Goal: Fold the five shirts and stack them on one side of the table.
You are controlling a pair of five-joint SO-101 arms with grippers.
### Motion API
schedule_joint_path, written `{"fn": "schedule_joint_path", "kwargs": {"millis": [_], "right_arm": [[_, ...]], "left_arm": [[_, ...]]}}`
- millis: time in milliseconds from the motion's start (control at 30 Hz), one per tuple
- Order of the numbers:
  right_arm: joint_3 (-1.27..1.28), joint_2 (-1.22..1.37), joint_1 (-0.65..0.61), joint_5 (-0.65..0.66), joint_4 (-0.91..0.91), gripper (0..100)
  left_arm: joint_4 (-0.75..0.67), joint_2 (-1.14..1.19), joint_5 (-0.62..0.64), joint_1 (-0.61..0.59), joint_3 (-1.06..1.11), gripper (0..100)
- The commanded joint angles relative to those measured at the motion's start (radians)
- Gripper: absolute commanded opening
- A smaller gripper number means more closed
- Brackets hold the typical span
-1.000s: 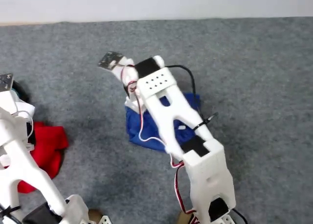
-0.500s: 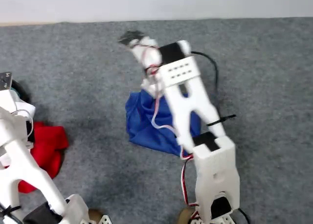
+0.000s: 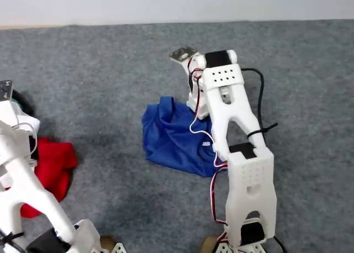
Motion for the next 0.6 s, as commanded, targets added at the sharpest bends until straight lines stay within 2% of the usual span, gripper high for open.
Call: {"fn": "schedule_joint_path", "kwargs": {"millis": [0,333,467,567], "right_arm": [[-0.006,0.016,-0.082,-0.011,0.039,0.9],[0.000,-0.044,-0.318,-0.011,0.045,0.9],[0.034,-0.122,-0.283,-0.041,0.047,2.0],[0.135,-0.186,-0.211,-0.155,0.047,11.0]], "left_arm": [[-0.014,-0.032,0.003,0.003,-0.002,1],[-0.015,-0.032,0.002,0.003,-0.002,1],[-0.015,-0.032,0.002,0.003,-0.002,1],[-0.015,-0.032,0.002,0.003,-0.002,1]]}}
